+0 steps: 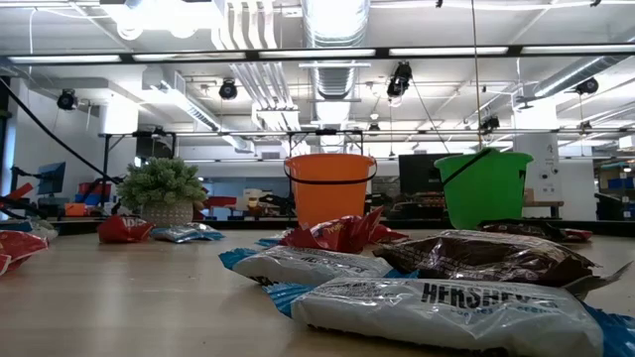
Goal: Organize candy in baskets
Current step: Put the red chocolate into the black bucket
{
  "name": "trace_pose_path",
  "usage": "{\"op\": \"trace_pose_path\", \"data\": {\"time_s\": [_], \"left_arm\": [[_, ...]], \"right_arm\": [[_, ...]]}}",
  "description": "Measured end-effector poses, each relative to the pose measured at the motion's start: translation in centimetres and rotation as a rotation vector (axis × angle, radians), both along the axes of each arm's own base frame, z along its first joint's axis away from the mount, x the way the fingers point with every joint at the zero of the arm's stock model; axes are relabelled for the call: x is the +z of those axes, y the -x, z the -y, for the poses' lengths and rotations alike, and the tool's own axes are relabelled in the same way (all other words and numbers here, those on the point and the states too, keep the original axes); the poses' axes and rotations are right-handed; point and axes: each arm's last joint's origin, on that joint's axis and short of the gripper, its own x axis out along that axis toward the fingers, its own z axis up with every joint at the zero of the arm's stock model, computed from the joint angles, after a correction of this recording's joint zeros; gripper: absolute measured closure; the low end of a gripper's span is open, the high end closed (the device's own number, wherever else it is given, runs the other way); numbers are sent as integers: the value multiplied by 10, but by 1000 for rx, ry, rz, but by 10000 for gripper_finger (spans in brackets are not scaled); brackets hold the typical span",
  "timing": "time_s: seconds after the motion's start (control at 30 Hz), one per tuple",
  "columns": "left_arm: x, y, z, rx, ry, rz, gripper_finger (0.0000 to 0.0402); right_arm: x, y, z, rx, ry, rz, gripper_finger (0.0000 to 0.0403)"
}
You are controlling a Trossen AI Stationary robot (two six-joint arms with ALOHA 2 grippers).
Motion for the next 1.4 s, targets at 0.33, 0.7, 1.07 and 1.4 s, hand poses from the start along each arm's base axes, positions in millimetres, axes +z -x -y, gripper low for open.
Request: {"op": "trace_pose_path", "data": {"time_s": [0.33, 0.7, 1.07, 1.4], "left_arm": [[7, 12, -3, -24, 17, 15, 285], [13, 21, -5, -32, 21, 41, 285], [13, 21, -5, -61, 3, 35, 285], [13, 22, -5, -66, 9, 25, 284]], "right_arm": [[-13, 19, -23, -130, 5, -68, 390], [-17, 36, -42, -216, 16, -90, 390], [-28, 37, -42, -264, 40, -115, 390], [-27, 31, -49, -215, -50, -70, 339]]}}
